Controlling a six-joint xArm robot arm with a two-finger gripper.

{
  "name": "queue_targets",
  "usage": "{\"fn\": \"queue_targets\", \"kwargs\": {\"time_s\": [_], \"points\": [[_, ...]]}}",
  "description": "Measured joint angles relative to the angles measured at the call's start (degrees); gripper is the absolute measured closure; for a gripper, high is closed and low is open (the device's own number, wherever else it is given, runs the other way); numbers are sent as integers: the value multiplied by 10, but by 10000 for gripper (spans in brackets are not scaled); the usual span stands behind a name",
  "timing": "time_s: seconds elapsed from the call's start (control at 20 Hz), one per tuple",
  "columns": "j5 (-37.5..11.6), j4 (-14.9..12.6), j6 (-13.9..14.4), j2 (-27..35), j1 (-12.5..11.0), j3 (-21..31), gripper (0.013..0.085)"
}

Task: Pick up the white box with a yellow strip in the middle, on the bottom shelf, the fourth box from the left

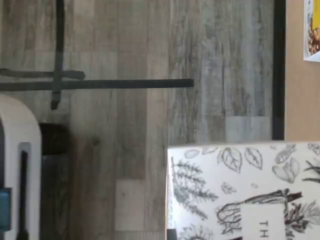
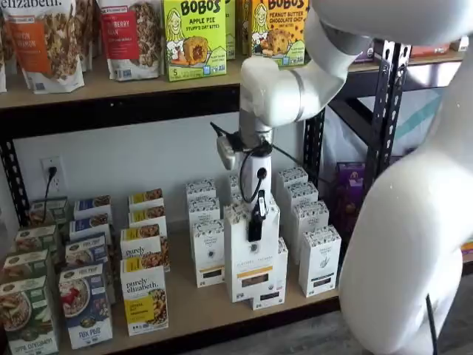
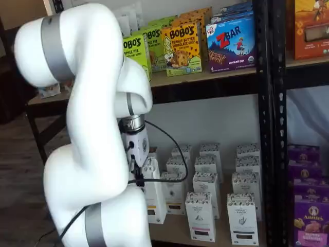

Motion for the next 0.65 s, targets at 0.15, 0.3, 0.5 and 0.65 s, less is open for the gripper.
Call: {"fn": "queue_targets", "kwargs": {"time_s": [0.15,0.3,0.5,0.65], "points": [[34,9,-7,-41,-4,4,530],[62,19,-15,-70,-7,2,530],[96,6,0,-100,-3,-7,530],[112,1,7,-113,-1,-13,530]]}}
